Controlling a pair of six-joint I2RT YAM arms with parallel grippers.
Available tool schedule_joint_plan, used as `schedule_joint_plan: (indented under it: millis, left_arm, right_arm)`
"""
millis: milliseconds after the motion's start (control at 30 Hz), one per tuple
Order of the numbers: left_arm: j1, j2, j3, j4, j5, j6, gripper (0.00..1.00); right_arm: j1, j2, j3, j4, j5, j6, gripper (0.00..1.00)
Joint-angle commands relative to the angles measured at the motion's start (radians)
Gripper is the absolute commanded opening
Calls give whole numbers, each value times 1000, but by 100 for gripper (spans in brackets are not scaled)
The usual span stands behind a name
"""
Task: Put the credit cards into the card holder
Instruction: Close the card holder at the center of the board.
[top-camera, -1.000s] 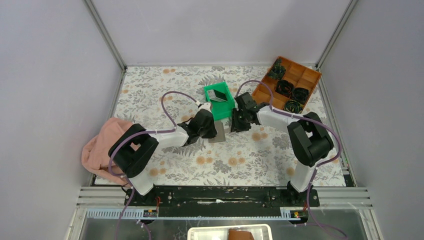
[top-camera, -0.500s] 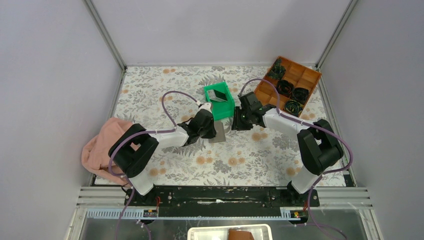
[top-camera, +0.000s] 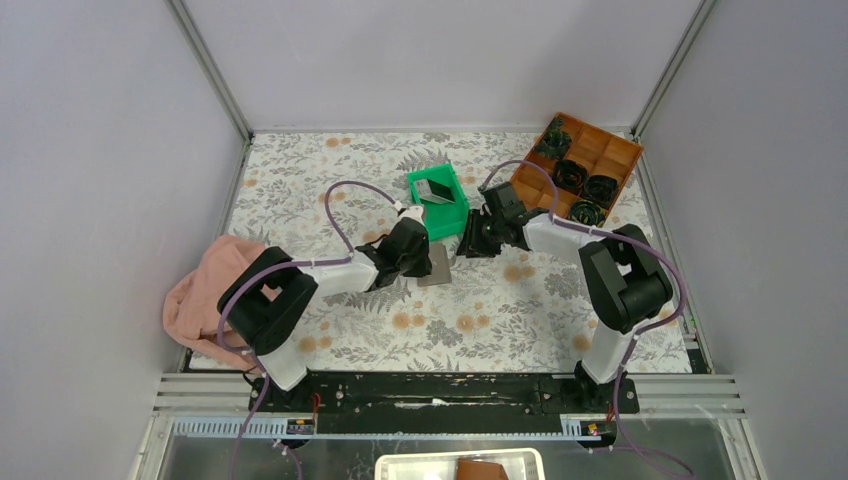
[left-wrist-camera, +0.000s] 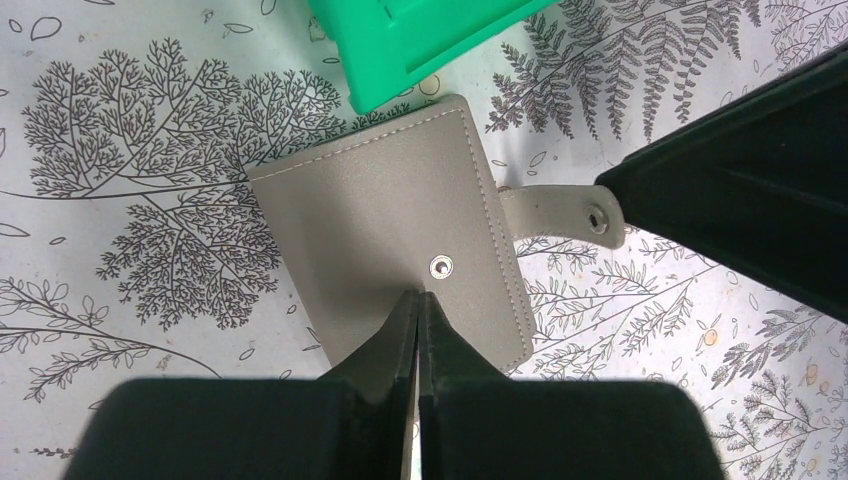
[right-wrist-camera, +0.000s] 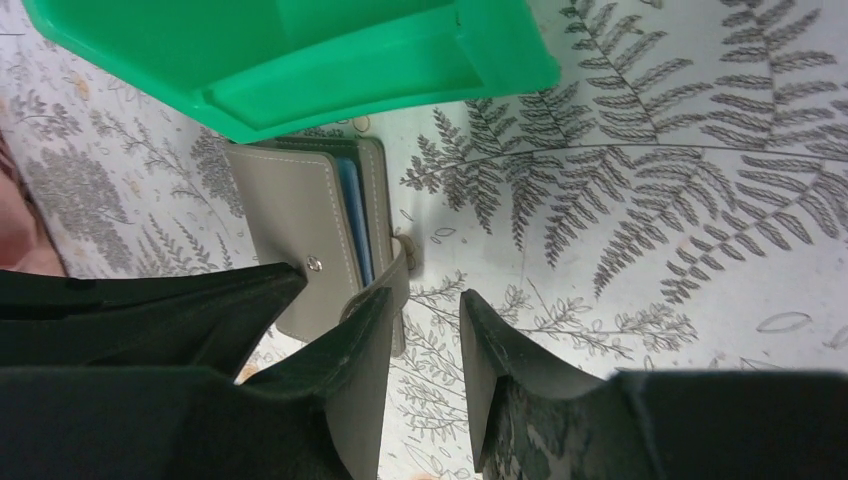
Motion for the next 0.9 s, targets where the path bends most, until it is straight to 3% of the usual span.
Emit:
schedule_joint_plan:
  millis: [0,867]
  left_arm:
    - [-9,28,8,-88,-32,29,0]
    - [-9,69,35,-110,-43,27,0]
  right_arm:
    - [-18,19,-11,99,-103,42,38]
    - [-32,177,12,208,-351,67,39]
